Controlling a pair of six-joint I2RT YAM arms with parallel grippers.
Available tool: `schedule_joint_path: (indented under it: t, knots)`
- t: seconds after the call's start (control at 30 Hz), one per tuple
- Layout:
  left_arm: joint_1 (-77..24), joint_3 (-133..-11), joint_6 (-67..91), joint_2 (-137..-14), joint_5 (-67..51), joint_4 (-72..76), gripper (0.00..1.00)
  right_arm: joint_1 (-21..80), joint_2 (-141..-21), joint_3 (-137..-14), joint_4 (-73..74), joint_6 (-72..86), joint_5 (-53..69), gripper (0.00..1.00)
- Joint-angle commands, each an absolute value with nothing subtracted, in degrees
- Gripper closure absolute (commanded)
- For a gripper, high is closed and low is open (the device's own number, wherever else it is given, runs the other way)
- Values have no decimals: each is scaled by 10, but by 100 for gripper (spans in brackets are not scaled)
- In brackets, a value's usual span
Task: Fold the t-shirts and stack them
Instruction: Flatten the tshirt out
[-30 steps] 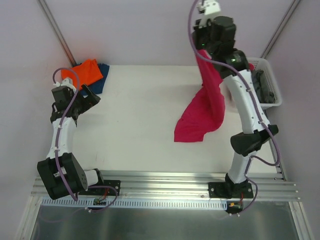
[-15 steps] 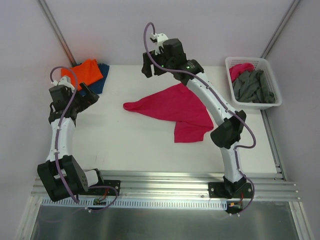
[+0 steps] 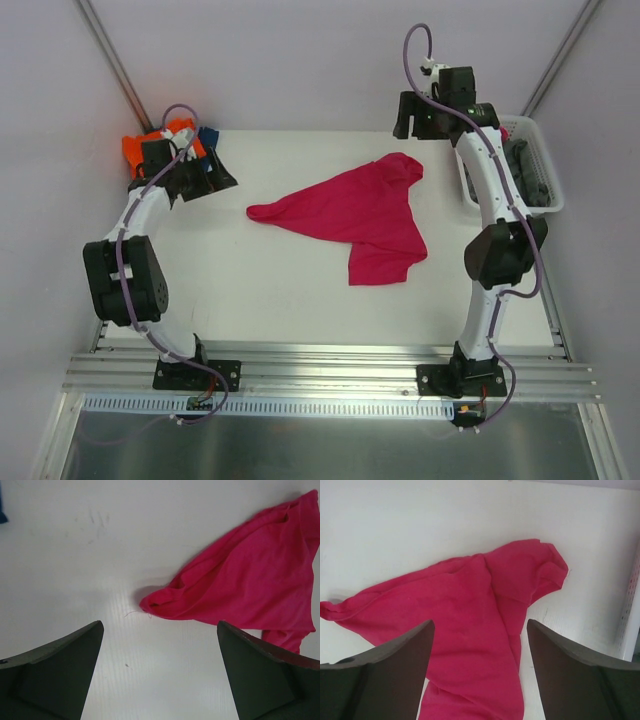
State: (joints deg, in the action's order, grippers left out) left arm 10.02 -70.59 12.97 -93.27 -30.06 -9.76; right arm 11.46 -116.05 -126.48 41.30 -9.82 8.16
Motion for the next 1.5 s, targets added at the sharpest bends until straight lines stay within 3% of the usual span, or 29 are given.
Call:
schedule_joint_path:
  t: [0.0,0.23,0.43,0.87,1.47]
  knots:
    - [74,-725,117,-983,-350,-106,1,125,-1128,-1252,438,-105,98,21]
    - [38,-852,94,-1124,-408,-140,1,125,-1117,-1241,459,-130,88,21]
    - [23,-924,77,-1168,-421,-168,1,127,-1162,-1180,473,-116,128,25]
    - [26,-893,127,-1094,-450,-168,1,156,-1321,-1292,459,-134,144,42]
    - [20,-823,130,-991,-426,-167,1,112,-1431,-1373,419,-150,98,40]
